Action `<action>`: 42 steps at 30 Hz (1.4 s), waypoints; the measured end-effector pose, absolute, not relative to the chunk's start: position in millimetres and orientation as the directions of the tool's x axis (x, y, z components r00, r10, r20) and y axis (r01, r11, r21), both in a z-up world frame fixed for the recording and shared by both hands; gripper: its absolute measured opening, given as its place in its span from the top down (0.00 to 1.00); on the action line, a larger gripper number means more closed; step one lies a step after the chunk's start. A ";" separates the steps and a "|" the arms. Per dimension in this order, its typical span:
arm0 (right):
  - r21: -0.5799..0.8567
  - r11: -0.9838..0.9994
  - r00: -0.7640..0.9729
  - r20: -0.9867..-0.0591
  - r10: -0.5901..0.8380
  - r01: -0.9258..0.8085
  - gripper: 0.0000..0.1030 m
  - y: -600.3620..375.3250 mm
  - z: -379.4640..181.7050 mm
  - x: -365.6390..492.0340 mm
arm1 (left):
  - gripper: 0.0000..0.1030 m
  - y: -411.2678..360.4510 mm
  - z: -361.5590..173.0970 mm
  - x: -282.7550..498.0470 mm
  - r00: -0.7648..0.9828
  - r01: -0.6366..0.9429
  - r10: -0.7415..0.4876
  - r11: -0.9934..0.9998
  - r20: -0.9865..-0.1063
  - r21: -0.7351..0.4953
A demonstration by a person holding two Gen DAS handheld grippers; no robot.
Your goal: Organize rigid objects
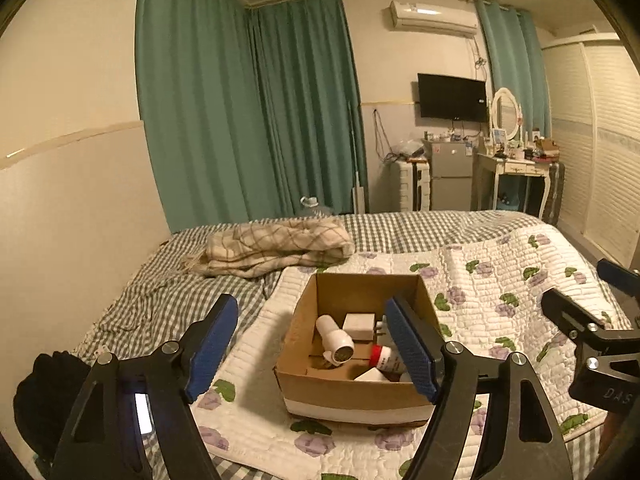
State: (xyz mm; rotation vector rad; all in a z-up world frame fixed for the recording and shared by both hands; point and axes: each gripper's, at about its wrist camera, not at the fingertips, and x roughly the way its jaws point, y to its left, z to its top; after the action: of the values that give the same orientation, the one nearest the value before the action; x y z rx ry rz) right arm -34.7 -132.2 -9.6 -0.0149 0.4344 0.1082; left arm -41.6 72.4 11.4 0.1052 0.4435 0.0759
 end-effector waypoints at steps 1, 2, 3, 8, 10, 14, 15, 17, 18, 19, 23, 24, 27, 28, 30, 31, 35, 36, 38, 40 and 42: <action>0.006 0.995 0.902 -0.420 0.097 -0.104 0.00 -132.6 -10.5 -34.7 | 0.23 72.4 11.3 -42.0 0.901 -0.048 0.093 0.992 -0.423 0.116; 0.006 0.995 0.901 -0.423 0.095 -0.102 0.00 -132.9 -11.7 -34.0 | 0.23 72.4 11.3 -43.0 0.902 -0.043 0.086 0.993 -0.423 0.112; 0.009 0.995 0.899 -0.427 0.095 -0.101 0.00 -133.4 -11.8 -33.0 | 0.23 72.0 11.4 -44.4 0.903 -0.040 0.083 0.993 -0.421 0.109; 0.012 0.996 0.903 -0.421 0.088 -0.092 0.00 -133.0 -11.9 -33.1 | 0.23 73.4 10.5 -43.8 0.903 -0.033 0.069 0.995 -0.425 0.092; 0.008 0.996 0.904 -0.418 0.085 -0.090 0.00 -132.6 -11.1 -33.1 | 0.23 74.3 9.8 -43.4 0.900 -0.035 0.069 0.996 -0.430 0.087; 0.009 0.996 0.904 -0.419 0.089 -0.094 0.00 -133.7 -11.3 -32.9 | 0.23 77.3 9.3 -42.9 0.898 -0.029 0.050 0.998 -0.436 0.055; 0.009 0.995 0.903 -0.421 0.091 -0.096 0.00 -132.9 -11.5 -32.9 | 0.23 77.3 9.1 -42.3 0.897 -0.028 0.048 0.998 -0.439 0.052; 0.008 0.995 0.902 -0.423 0.089 -0.095 0.00 -131.7 -11.9 -32.8 | 0.23 75.9 8.7 -42.0 0.897 -0.027 0.054 0.997 -0.438 0.068; 0.010 0.996 0.901 -0.424 0.089 -0.093 0.00 -130.4 -12.1 -32.8 | 0.23 74.6 8.3 -42.4 0.897 -0.026 0.057 0.997 -0.438 0.077; 0.010 0.996 0.901 -0.425 0.089 -0.093 0.00 -129.7 -12.0 -32.7 | 0.23 73.7 8.4 -42.9 0.896 -0.023 0.057 0.996 -0.440 0.082; 0.009 0.996 0.900 -0.427 0.089 -0.094 0.00 -128.1 -12.1 -32.2 | 0.23 70.4 6.9 -44.1 0.897 -0.011 0.050 0.996 -0.438 0.092; 0.009 0.996 0.899 -0.429 0.088 -0.093 0.00 -128.0 -12.3 -32.2 | 0.23 69.6 5.8 -44.2 0.897 -0.009 0.051 0.995 -0.440 0.098; 0.009 0.996 0.897 -0.434 0.086 -0.091 0.00 -126.2 -13.9 -31.8 | 0.23 68.1 4.2 -45.5 0.897 -0.003 0.051 0.994 -0.438 0.110; 0.009 0.996 0.897 -0.434 0.085 -0.090 0.00 -125.9 -14.3 -31.9 | 0.23 68.1 4.1 -45.8 0.898 -0.003 0.051 0.994 -0.438 0.109; 0.006 0.996 0.897 -0.435 0.081 -0.087 0.00 -125.4 -14.8 -31.9 | 0.23 68.2 3.9 -45.9 0.898 0.000 0.046 0.995 -0.439 0.103; 0.005 0.996 0.898 -0.434 0.078 -0.084 0.00 -125.4 -14.8 -32.2 | 0.23 68.0 3.7 -46.0 0.898 -0.004 0.049 0.994 -0.437 0.105; 0.003 0.997 0.899 -0.432 0.072 -0.079 0.00 -124.7 -15.1 -31.8 | 0.23 68.9 1.8 -44.9 0.897 -0.024 0.073 0.993 -0.436 0.117; 0.004 0.997 0.899 -0.432 0.072 -0.078 0.00 -125.0 -15.2 -31.7 | 0.23 69.1 1.1 -45.0 0.896 -0.026 0.075 0.993 -0.438 0.116; 0.004 0.997 0.898 -0.434 0.069 -0.075 0.00 -125.4 -15.8 -31.5 | 0.23 70.1 0.2 -44.5 0.894 -0.027 0.075 0.993 -0.442 0.114; 0.006 0.997 0.898 -0.436 0.067 -0.072 0.00 -126.2 -16.4 -31.3 | 0.23 70.0 -0.5 -44.1 0.894 -0.028 0.078 0.993 -0.441 0.118; 0.007 0.998 0.896 -0.439 0.064 -0.068 0.00 -126.7 -17.1 -30.6 | 0.23 69.9 -1.1 -44.6 0.895 -0.030 0.081 0.992 -0.439 0.121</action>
State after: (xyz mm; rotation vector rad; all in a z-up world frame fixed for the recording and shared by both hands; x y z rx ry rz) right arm -30.6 -126.7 -17.1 -0.0082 0.4544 0.0681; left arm -44.6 69.9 -1.1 0.1123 0.4591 0.0578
